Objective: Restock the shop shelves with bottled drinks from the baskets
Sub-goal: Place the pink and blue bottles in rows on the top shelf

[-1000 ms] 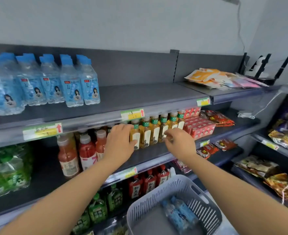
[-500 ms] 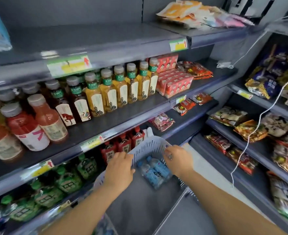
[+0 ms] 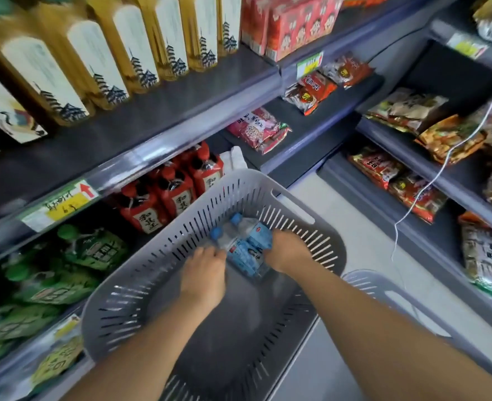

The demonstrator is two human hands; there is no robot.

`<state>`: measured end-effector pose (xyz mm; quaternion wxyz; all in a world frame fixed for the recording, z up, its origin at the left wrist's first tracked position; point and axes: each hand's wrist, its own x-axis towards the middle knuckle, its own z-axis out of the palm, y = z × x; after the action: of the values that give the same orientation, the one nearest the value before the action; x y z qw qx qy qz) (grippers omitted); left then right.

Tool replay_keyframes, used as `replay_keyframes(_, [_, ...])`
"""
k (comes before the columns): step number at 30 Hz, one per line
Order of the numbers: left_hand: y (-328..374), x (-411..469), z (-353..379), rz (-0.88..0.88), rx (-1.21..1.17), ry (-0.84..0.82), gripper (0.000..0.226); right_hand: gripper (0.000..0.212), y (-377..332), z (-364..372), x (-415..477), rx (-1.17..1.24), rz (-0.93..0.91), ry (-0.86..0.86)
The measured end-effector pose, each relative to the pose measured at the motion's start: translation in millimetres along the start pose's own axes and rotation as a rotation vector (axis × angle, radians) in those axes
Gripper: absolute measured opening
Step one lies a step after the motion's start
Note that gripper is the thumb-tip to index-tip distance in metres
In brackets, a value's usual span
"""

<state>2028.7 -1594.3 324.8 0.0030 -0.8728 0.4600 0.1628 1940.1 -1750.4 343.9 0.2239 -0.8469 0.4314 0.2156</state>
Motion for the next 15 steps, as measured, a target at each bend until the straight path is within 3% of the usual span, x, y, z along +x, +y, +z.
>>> replay_keyframes(4, [2,23,24,-0.052,-0.115,-0.053,0.04,0.047,-6,16,22,-0.001,0.052,-0.065])
replay_keyframes(10, [16,50,39,-0.42,-0.991,-0.19,0.026,0.067,-12,29,37,-0.158,0.067,-0.033])
replay_keyframes(15, [9,56,52,-0.569,-1.144,-0.179,0.045,0.065,-2,33,46,-0.009,0.015,-0.096])
